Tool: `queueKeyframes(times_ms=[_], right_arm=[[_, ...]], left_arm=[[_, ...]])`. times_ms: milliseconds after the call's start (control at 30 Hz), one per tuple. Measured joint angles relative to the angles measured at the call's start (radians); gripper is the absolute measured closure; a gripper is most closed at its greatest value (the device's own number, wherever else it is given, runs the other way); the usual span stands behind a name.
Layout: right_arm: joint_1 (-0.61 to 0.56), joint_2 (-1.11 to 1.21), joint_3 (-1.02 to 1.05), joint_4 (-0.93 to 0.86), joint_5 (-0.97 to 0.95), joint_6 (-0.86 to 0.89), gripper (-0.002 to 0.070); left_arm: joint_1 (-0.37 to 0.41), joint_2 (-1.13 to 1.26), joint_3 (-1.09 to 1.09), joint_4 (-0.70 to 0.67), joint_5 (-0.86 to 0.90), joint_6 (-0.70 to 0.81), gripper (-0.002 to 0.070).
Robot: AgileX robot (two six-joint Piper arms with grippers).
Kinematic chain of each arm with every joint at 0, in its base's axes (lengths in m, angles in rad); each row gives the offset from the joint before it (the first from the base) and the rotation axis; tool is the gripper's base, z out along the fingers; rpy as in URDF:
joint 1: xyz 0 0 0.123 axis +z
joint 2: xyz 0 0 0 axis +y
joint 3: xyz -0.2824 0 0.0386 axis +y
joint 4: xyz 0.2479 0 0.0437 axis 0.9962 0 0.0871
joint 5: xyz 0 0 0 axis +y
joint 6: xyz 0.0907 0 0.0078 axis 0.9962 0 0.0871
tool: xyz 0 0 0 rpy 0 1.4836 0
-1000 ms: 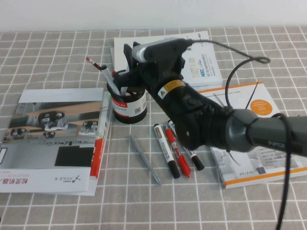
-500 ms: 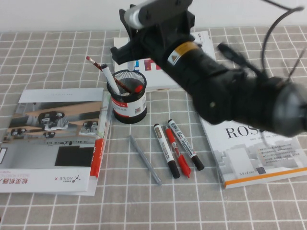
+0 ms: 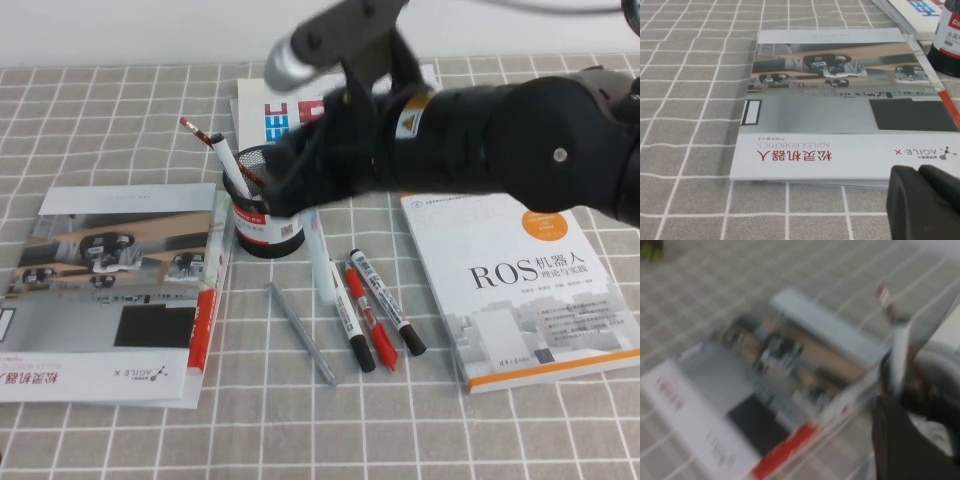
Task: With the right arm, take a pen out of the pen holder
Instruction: 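Take a marker out of the pen holder and lay it on the table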
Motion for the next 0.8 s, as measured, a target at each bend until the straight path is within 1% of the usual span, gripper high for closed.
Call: queueKeyframes(times_ms=[167, 400, 567, 800], right_arm=[[-0.002, 0.018, -0.004, 0.029, 0.181, 0.057, 0.0592], [-0.032, 0.148, -0.124, -0.023, 0.437, 0.187, 0.0592], [-0.041, 0.271, -0.235, -0.038, 0.527, 0.204, 0.0592], [-0.053, 0.425, -0.345, -0.042, 0.548, 0.207, 0.0592]], left_arm=[[0.0, 0.0, 0.0, 0.0, 0.0, 0.0, 0.0678], [0.0, 0.0, 0.0, 0.0, 0.0, 0.0, 0.0678], [0.0, 0.0, 0.0, 0.0, 0.0, 0.0, 0.0678], [0.0, 0.0, 0.0, 0.0, 0.0, 0.0, 0.0678]])
